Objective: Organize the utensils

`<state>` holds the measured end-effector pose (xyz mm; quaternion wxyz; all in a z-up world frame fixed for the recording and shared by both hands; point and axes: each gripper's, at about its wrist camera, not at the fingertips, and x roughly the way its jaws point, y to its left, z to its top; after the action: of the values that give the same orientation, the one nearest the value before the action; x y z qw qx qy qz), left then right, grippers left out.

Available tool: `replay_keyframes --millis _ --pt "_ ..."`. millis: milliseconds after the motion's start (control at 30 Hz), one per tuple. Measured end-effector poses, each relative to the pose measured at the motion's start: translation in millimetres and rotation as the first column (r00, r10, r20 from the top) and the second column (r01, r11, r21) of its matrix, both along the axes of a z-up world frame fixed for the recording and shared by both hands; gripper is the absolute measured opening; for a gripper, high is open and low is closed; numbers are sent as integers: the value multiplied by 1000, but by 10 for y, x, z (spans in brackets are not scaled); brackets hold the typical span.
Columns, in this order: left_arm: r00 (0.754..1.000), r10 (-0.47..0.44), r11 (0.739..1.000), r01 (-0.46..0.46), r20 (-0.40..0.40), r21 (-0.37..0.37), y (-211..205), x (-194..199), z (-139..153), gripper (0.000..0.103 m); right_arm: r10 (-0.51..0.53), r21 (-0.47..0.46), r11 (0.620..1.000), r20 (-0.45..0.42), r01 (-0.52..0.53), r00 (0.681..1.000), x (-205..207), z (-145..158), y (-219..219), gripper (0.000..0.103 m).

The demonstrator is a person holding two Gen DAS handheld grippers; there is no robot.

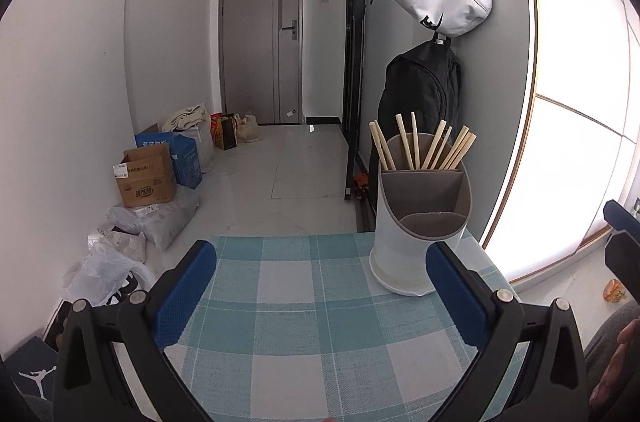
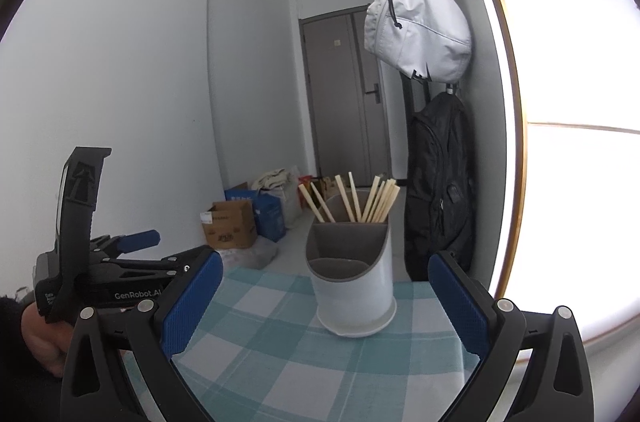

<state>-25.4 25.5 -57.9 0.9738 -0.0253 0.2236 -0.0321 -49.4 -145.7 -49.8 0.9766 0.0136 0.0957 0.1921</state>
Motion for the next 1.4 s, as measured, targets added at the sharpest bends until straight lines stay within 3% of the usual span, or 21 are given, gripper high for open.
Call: replay_keyframes --millis 1400 --pt "999 29 1000 -29 20 -1 19 -82 76 102 53 -43 998 -23 -53 998 13 -80 128 103"
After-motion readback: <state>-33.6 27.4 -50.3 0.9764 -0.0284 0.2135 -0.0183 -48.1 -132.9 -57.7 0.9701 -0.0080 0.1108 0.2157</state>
